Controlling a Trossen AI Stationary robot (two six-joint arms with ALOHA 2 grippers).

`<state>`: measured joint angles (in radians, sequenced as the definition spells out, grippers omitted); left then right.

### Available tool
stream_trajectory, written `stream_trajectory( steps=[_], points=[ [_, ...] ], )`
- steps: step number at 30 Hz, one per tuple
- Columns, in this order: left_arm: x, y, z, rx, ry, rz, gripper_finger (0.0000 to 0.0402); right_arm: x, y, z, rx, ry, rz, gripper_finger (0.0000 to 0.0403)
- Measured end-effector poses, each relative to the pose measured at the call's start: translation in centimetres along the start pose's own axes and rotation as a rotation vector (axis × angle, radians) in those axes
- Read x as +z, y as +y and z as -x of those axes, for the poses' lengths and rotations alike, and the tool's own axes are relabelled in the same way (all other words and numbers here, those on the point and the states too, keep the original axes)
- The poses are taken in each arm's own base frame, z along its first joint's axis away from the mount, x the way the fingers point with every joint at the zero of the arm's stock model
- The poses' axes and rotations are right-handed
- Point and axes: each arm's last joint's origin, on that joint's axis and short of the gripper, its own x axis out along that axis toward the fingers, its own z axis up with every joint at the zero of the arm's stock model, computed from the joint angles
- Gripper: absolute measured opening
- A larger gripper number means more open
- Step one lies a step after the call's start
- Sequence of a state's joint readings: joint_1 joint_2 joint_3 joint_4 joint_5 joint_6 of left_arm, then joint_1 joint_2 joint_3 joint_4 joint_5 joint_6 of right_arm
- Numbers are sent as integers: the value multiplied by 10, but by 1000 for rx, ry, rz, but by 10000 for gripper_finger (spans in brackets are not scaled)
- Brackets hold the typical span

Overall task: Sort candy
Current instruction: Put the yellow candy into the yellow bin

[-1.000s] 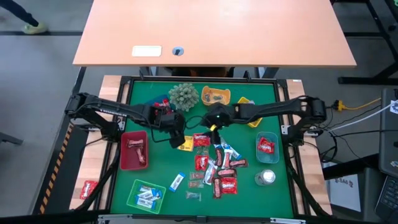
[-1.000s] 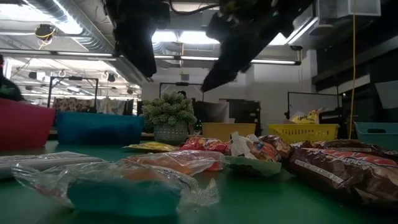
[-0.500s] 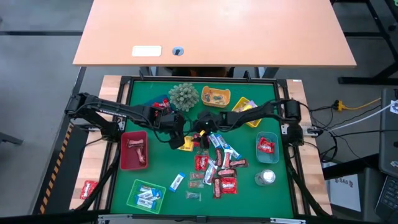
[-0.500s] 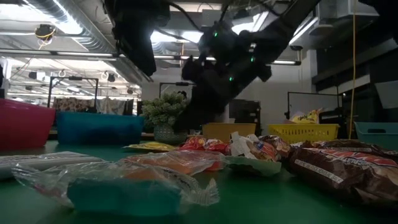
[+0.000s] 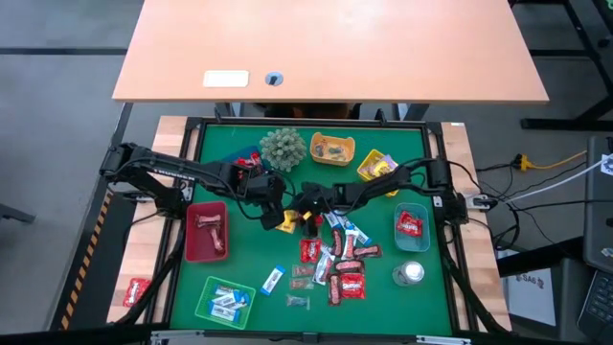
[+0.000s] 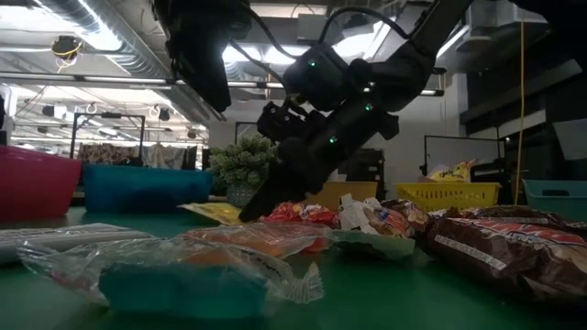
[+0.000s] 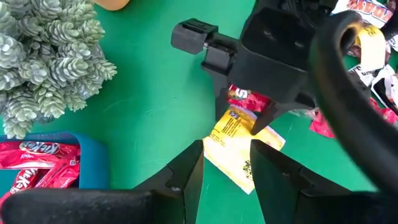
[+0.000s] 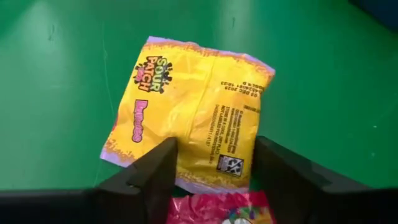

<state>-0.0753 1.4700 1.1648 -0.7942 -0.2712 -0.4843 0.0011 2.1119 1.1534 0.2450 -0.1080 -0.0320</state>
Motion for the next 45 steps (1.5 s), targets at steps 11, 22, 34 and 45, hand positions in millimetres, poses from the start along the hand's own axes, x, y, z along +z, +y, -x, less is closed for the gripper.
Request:
stream_trajectory(
  steps=[11,22,34,45],
  points=[
    [0,0,0,1,-1,1,118,2,3,0,12,1,2,46],
    [1,0,0,-3,-10,31,118,26,6,32,48,1,3,37],
    [6,-3,1,-33,-58,81,118,44,15,124,46,227,60,27],
    [10,-5,1,-53,-100,94,118,31,13,217,-310,454,125,31]
  ],
)
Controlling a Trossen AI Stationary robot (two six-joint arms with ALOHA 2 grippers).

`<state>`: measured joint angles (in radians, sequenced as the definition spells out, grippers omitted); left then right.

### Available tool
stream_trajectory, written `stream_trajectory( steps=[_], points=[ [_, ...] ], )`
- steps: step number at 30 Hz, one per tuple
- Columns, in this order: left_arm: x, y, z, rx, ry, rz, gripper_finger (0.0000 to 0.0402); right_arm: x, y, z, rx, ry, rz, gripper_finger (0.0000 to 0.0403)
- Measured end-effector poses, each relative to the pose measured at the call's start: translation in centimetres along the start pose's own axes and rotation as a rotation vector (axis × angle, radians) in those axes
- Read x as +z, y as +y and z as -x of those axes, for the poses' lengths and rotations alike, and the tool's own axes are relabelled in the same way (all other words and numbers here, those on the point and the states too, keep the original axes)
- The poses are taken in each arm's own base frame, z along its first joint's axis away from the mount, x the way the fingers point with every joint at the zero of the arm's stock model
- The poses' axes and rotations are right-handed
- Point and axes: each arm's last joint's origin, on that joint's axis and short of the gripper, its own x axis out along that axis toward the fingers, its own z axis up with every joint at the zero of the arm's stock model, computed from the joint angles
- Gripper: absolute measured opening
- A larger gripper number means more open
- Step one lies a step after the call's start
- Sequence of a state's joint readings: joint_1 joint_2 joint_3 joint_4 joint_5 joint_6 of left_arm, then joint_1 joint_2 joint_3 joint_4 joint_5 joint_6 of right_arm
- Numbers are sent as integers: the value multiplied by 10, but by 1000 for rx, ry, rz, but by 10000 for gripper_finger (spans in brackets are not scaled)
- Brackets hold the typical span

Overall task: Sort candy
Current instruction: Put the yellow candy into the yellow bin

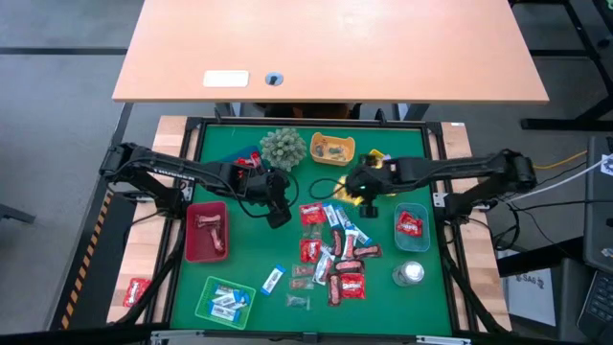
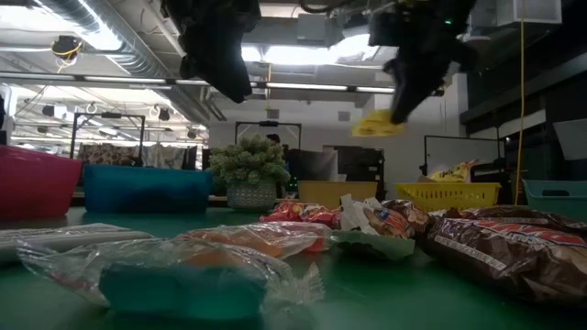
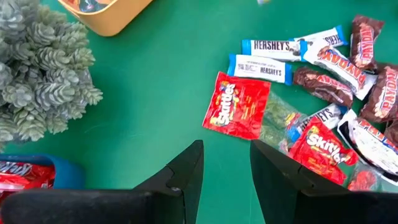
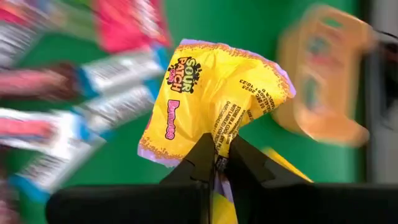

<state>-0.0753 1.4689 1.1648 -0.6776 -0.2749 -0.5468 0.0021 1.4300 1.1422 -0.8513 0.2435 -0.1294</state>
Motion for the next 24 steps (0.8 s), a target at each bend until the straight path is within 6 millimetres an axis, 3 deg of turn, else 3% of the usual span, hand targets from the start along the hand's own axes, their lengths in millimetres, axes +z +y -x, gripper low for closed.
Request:
stream_trajectory(
  steps=[6,15,24],
  points=[
    [1,0,0,-2,-7,2,118,-40,-17,6,-99,113,-104,31],
    [1,0,0,-3,-9,2,118,-100,-39,-9,-199,271,-258,31],
    [1,0,0,-3,-9,2,118,-127,-39,-27,-180,367,-316,31]
  ],
)
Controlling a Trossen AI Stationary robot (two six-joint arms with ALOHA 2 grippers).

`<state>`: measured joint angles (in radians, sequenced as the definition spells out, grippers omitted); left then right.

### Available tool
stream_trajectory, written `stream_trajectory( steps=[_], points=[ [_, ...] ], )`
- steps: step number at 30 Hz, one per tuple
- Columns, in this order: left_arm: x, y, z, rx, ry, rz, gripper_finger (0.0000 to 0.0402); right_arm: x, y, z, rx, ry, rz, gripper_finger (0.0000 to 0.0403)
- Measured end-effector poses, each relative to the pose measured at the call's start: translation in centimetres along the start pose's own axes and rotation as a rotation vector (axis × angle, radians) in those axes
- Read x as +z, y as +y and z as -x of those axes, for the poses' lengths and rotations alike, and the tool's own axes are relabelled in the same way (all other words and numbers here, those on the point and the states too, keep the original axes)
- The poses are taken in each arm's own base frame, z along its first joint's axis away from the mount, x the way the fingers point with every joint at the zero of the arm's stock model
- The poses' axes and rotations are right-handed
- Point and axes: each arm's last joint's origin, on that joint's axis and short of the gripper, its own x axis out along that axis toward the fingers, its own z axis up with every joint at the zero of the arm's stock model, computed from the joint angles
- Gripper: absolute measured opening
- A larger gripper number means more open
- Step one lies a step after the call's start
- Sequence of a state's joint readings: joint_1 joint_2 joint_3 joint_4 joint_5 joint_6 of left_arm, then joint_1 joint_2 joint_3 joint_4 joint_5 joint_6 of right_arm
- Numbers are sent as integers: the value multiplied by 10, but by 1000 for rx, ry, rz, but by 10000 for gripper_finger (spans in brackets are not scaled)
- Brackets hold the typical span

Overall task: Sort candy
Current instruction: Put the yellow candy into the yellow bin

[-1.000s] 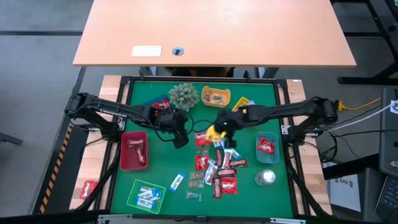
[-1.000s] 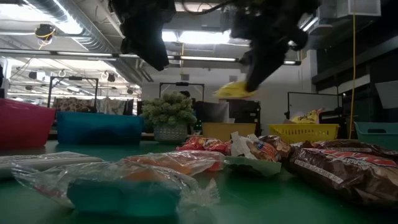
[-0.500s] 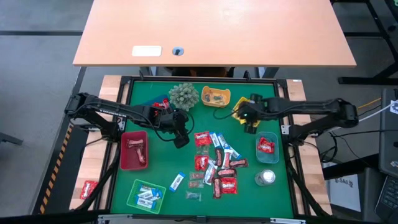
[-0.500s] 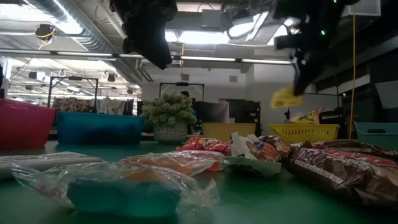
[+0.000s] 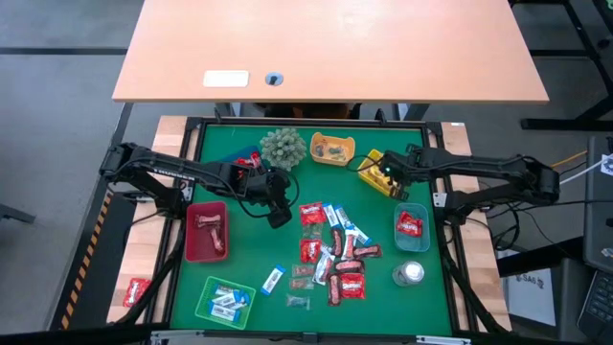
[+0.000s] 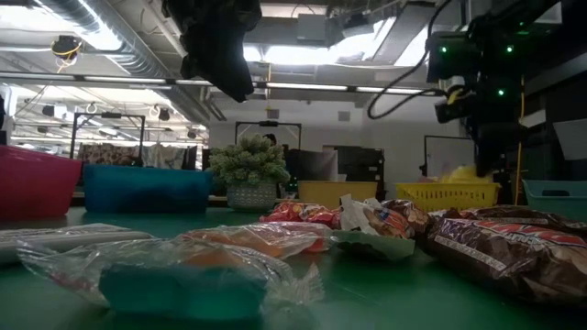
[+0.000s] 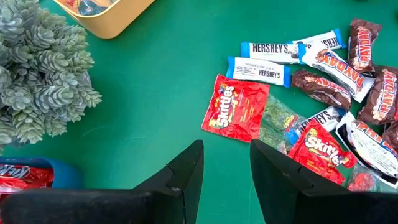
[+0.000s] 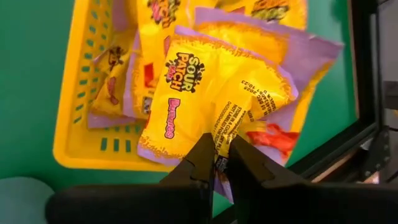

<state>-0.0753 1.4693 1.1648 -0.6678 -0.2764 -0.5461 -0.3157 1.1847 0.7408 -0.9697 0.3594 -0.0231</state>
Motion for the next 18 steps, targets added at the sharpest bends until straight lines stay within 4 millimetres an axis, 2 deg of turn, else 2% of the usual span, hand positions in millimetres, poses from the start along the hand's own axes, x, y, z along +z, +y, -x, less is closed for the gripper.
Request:
stream_trajectory(
  steps=[18],
  points=[
    [0,0,0,0,0,0,118,1,2,-1,41,-13,9,34]
  ],
)
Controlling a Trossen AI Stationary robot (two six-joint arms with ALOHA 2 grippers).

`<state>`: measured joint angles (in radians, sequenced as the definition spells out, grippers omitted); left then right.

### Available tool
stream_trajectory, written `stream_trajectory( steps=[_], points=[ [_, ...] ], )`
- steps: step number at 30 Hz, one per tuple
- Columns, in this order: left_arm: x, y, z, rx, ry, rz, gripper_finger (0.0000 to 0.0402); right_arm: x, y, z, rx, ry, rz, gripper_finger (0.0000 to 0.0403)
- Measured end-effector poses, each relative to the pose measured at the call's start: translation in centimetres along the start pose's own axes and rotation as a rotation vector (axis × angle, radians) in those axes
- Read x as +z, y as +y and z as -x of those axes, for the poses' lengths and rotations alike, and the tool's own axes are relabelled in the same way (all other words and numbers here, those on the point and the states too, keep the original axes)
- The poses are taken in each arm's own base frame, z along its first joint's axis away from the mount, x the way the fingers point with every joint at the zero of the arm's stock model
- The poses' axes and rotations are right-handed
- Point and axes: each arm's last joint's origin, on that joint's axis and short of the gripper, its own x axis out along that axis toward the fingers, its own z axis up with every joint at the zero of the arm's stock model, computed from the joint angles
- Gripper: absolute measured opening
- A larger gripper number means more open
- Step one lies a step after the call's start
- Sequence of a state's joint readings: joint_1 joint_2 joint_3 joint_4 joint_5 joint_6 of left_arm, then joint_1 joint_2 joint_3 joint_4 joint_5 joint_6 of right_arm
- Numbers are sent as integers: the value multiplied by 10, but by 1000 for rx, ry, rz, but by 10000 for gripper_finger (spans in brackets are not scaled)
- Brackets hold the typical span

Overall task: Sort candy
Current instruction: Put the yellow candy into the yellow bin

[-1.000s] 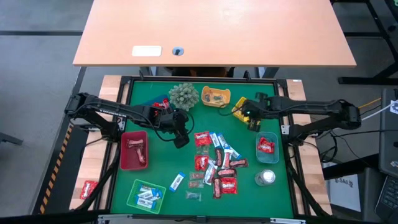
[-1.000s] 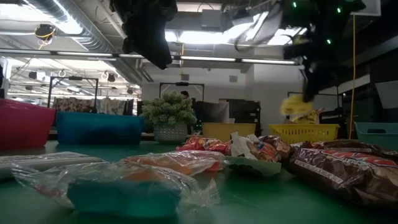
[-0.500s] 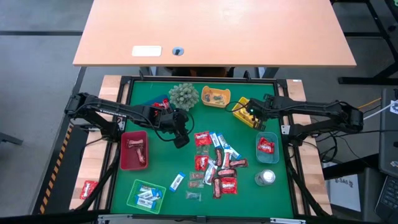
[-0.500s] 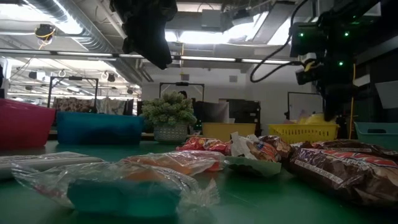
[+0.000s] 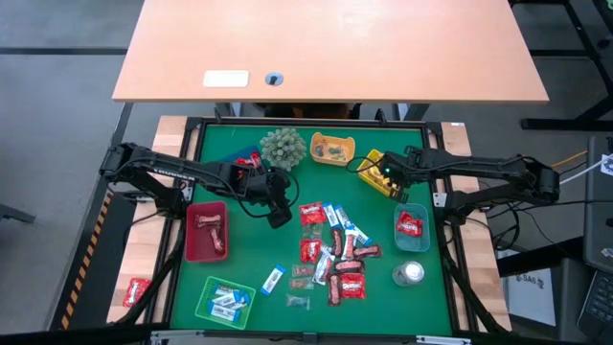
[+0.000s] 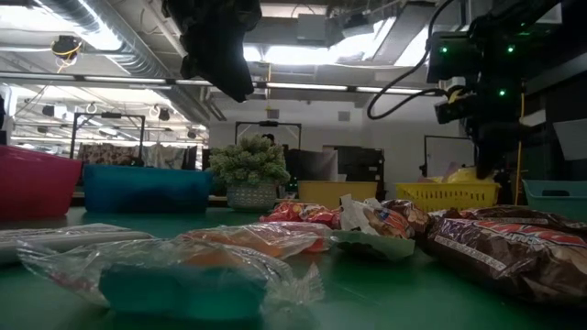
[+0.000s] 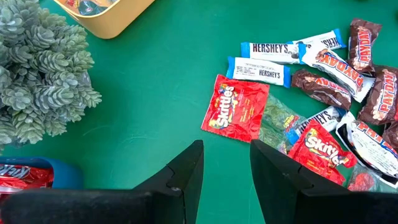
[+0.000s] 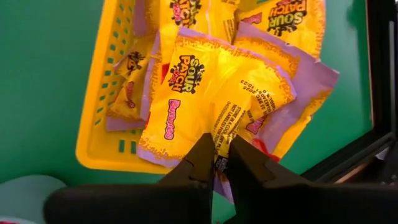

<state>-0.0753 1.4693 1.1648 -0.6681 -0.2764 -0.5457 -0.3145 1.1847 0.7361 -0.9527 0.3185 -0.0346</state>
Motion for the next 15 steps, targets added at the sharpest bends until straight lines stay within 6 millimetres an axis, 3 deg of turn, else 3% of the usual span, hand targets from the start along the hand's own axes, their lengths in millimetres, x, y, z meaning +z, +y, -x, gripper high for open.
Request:
stream_trajectory(
  steps=[10,15],
  points=[
    [0,0,0,0,0,0,118,0,1,0,24,-2,0,141],
    [0,0,0,0,0,0,118,5,-3,10,24,-8,-2,164]
  ],
)
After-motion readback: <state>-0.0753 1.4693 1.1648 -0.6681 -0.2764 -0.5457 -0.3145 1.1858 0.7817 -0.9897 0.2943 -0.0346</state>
